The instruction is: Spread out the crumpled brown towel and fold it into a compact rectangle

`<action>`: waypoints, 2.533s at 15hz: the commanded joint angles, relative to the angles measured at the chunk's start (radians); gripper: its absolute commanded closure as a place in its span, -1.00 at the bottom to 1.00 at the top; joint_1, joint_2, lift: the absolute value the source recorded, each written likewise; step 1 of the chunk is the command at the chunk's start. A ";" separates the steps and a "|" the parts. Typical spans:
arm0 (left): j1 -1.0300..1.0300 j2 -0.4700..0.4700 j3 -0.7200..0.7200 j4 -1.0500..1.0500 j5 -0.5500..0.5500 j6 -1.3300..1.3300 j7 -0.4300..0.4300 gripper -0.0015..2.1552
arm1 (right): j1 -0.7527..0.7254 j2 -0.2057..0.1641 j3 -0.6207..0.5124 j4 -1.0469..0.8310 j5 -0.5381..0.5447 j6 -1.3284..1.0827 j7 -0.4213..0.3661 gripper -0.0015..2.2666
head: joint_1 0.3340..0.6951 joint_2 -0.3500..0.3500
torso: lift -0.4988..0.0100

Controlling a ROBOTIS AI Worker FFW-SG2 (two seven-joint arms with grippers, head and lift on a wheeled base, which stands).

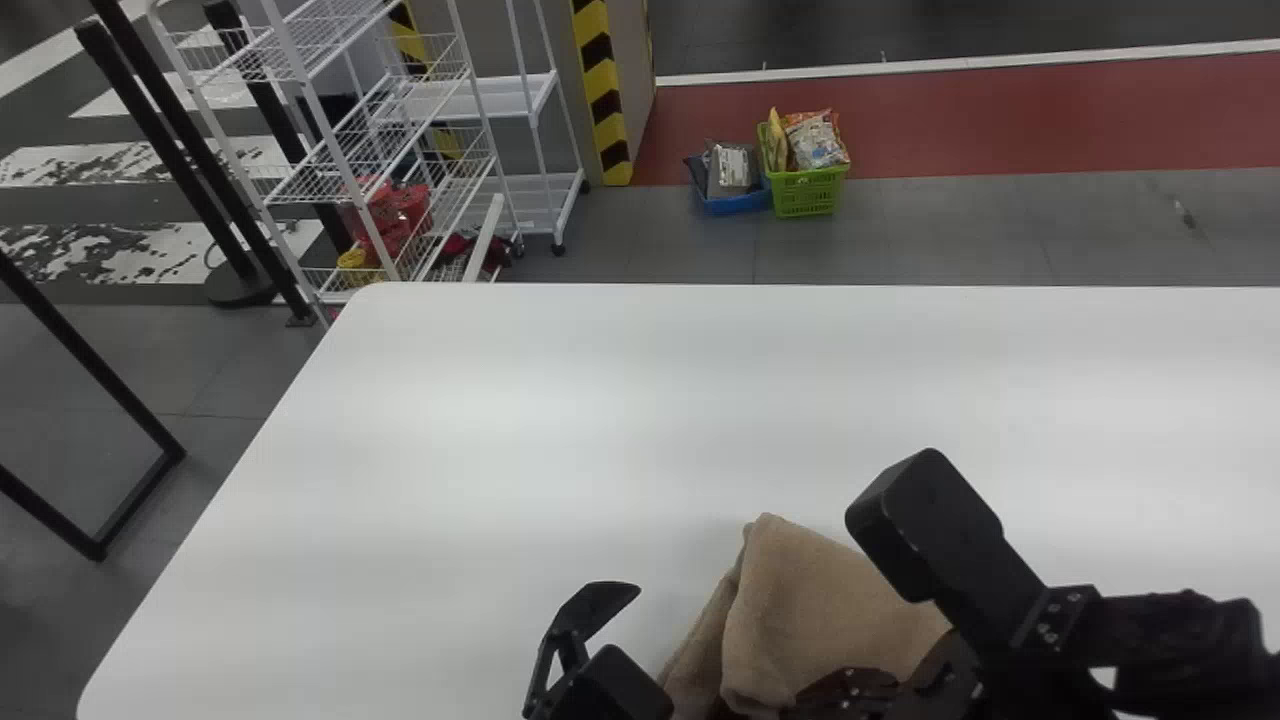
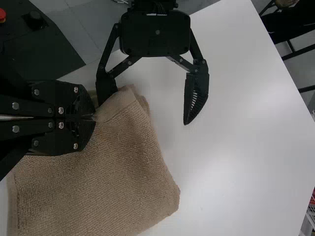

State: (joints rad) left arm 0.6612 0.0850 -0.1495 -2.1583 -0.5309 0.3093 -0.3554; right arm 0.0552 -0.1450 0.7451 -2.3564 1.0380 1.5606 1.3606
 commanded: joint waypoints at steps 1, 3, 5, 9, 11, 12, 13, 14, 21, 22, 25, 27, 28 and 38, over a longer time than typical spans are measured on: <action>0.003 0.001 0.010 -0.020 -0.021 0.024 -0.033 -0.94 | 0.000 0.007 0.002 0.000 -0.003 0.000 0.006 0.06 | 1.00 0.71 | 0.46; 0.012 -0.001 0.021 -0.041 -0.021 0.018 -0.050 -0.94 | 0.000 0.008 0.005 0.000 -0.003 0.003 0.006 0.06 | 1.00 0.74 | 0.46; 0.029 -0.001 0.031 -0.069 -0.001 0.003 -0.054 -0.93 | 0.000 0.010 0.007 0.000 -0.003 0.003 0.006 0.06 | 1.00 0.77 | 0.46; 0.040 -0.010 0.050 -0.068 0.060 -0.065 -0.028 -0.93 | 0.003 0.025 0.010 -0.001 -0.006 0.003 0.006 0.06 | 1.00 0.78 | 0.46; 0.038 -0.011 0.053 -0.064 0.075 -0.062 -0.039 -0.93 | 0.003 0.033 0.014 0.000 -0.006 0.003 0.006 0.06 | 1.00 0.79 | 0.46; 0.038 -0.011 0.064 -0.066 0.106 -0.058 -0.050 -0.93 | 0.003 0.039 0.016 0.002 -0.006 0.003 0.006 0.06 | 1.00 0.80 | 0.46; 0.038 -0.017 0.080 -0.068 0.135 -0.058 -0.053 -0.93 | 0.002 0.047 0.022 0.005 -0.006 0.003 0.006 0.06 | 1.00 0.81 | 0.46; 0.038 -0.024 0.091 -0.068 0.135 -0.058 -0.053 -0.93 | 0.002 0.053 0.028 0.009 -0.004 0.003 0.006 0.06 | 1.00 0.83 | 0.46; 0.037 -0.048 0.176 -0.080 0.161 -0.028 -0.036 -0.93 | 0.003 0.070 0.062 0.037 0.002 0.003 0.006 0.06 | 1.00 1.00 | 0.46; 0.037 -0.051 0.180 -0.081 0.161 -0.015 -0.014 -0.93 | 0.003 0.070 0.069 0.037 0.004 0.000 0.006 0.06 | 1.00 1.00 | 0.46; 0.034 -0.053 0.189 -0.083 0.164 0.009 0.013 -0.93 | 0.003 0.077 0.091 0.068 0.013 0.000 0.006 0.06 | 1.00 1.00 | 0.46; 0.031 -0.054 0.192 -0.084 0.166 0.015 0.027 -0.93 | 0.003 0.081 0.106 0.088 0.016 -0.003 0.006 0.06 | 1.00 1.00 | 0.46; 0.029 -0.053 0.196 -0.084 0.166 0.018 0.039 -0.93 | 0.003 0.084 0.114 0.097 0.017 -0.003 0.006 0.06 | 1.00 1.00 | 0.46; 0.020 -0.053 0.163 -0.098 0.163 -0.037 0.067 -0.93 | 0.005 0.104 0.146 0.172 0.034 -0.024 0.006 0.06 | 1.00 1.00 | 0.46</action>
State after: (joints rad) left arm 0.6852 0.0322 0.0214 -2.2547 -0.3679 0.2753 -0.2880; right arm 0.0597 -0.0429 0.8871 -2.1926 1.0670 1.5461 1.3606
